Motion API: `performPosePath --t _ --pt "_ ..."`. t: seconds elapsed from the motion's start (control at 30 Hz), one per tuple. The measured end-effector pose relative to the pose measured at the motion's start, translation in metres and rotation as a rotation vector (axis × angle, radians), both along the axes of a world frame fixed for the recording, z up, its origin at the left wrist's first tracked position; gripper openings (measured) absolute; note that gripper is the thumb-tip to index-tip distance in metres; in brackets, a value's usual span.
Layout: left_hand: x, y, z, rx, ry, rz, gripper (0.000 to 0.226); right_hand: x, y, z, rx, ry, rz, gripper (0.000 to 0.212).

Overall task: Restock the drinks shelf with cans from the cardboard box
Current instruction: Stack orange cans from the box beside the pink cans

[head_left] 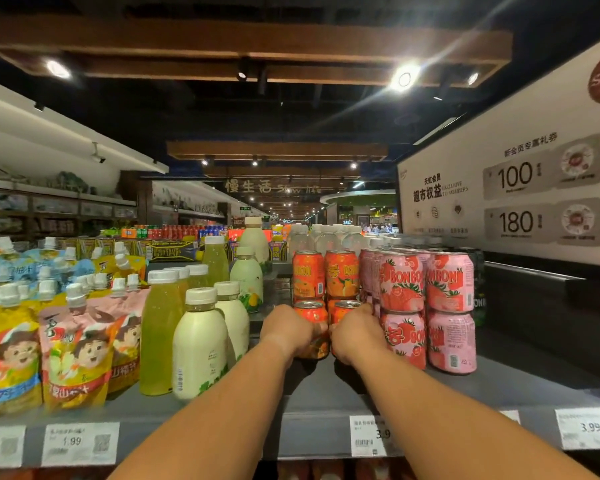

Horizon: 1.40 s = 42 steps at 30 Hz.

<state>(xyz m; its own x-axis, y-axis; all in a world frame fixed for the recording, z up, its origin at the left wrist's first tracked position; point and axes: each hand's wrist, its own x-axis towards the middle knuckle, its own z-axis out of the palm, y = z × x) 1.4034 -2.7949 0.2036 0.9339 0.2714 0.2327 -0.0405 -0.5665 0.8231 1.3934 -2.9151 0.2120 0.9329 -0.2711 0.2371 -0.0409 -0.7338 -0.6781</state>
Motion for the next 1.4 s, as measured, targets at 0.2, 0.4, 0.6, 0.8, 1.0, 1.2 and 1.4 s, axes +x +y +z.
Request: performPosePath --t 0.2,0.4,0.6,0.8,1.0,1.2,1.4 --pt "0.009 0.002 -0.007 -0.014 0.003 -0.013 0.07 0.004 -0.001 -0.003 0.047 0.001 -0.011 0.07" --pt "0.001 0.001 -0.004 0.029 0.001 -0.017 0.058 0.003 0.0 -0.003 0.035 0.016 -0.022 0.072" --pt "0.002 0.003 -0.003 0.048 0.012 -0.014 0.055 -0.002 0.001 -0.001 0.049 0.037 -0.025 0.066" --pt "-0.011 -0.001 0.009 0.124 0.036 -0.03 0.041 -0.014 0.004 0.01 0.049 0.124 -0.038 0.079" --pt "-0.056 -0.008 0.027 0.19 -0.016 -0.009 0.041 -0.05 0.005 0.017 -0.153 0.121 0.031 0.07" --pt "-0.147 -0.021 0.025 0.181 -0.077 0.038 0.036 -0.117 -0.014 0.013 -0.133 0.005 0.111 0.059" --pt "-0.241 -0.028 -0.021 0.145 -0.138 0.193 0.062 -0.198 -0.041 -0.017 -0.11 -0.195 0.217 0.059"
